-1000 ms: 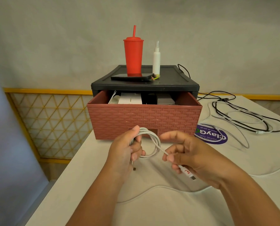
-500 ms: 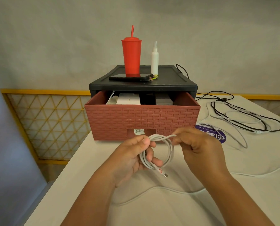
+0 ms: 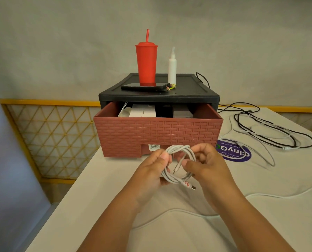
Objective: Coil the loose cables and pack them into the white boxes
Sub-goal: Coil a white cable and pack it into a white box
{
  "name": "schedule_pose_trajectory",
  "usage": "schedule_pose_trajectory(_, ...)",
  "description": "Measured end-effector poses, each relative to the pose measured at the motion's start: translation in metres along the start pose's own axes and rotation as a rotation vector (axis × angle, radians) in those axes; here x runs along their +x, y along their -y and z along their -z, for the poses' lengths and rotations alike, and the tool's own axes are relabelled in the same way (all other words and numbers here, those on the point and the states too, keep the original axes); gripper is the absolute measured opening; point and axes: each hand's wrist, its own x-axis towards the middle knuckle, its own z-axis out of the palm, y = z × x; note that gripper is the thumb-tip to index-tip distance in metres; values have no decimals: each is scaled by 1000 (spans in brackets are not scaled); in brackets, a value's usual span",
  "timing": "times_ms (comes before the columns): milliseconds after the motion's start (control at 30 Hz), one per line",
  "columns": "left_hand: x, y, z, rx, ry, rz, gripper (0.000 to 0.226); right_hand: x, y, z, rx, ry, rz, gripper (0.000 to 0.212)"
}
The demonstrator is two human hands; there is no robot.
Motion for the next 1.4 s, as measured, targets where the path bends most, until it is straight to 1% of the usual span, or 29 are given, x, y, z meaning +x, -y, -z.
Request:
schedule_pose_trajectory(67, 0, 0, 0, 101, -11, -34, 29, 2, 1, 2, 170, 22, -90, 34)
schedule_pose_trajectory(133, 0, 0, -1, 143, -19, -65, 30, 3, 3, 6, 307, 87, -151, 41)
schedule_pose_trajectory(200, 0, 1, -2, 207, -22, -93, 29, 4, 5, 9, 425, 131, -176, 50)
schedule_pose_trajectory(267, 2, 2, -1, 281, -34, -131, 24, 4, 5, 11, 495, 141, -187, 58)
schedule_pose_trajectory(300, 2, 2, -1, 297, -49, -145, 23, 4, 5, 11, 515, 151, -194, 56)
schedule_pose_trajectory(367, 3, 3, 1, 298, -89, -158, 24, 2, 6, 9, 508, 197, -202, 45)
schedule_pose_trajectory(400, 3, 2, 1, 291, -108, -166, 24, 1, 7, 9, 474, 224, -200, 42)
schedule_pose_trajectory(500, 3, 2, -1, 259, -149, -165, 27, 1, 8, 8, 302, 268, -156, 49)
schedule_pose_trajectory(567, 5, 4, -2, 225, -151, -152, 27, 2, 9, 9, 78, 216, -84, 46)
schedule_pose_trajectory(633, 5, 6, -5, 175, -144, -120, 24, 3, 7, 12, -205, 136, 4, 44)
schedule_pose_trajectory(700, 5, 7, -8, 138, -151, -83, 24, 2, 6, 14, -446, 50, 71, 37)
schedule_pose_trajectory(767, 6, 9, -9, 107, -179, -48, 27, 2, 5, 16, -587, -6, 105, 30)
schedule_pose_trajectory(833, 7, 12, -10, 80, -209, -27, 36, 2, 4, 16, -657, -37, 143, 29)
schedule_pose_trajectory(867, 7, 12, -10, 75, -218, -21, 35, 2, 3, 16, -699, -50, 166, 30)
schedule_pose_trajectory(967, 8, 14, -12, 109, -233, -25, 22, 3, 1, 20, -797, -80, 221, 32)
schedule_pose_trajectory(1033, 9, 16, -16, 156, -225, -27, 19, 6, 1, 26, -801, -86, 223, 24)
schedule_pose_trajectory(1133, 8, 21, -23, 219, -194, 8, 22, 11, 2, 43, -790, -102, 180, 15)
schedule_pose_trajectory(1200, 7, 28, -22, 313, -178, 11, 24, 16, 2, 60, -775, -125, 133, 15)
schedule_pose_trajectory(1300, 7, 32, -17, 457, -165, -25, 19, 21, -1, 86, -823, -146, 48, 23)
schedule_pose_trajectory(1400, 7, 32, -15, 567, -171, -66, 12, 25, -8, 107, -838, -237, -11, 19)
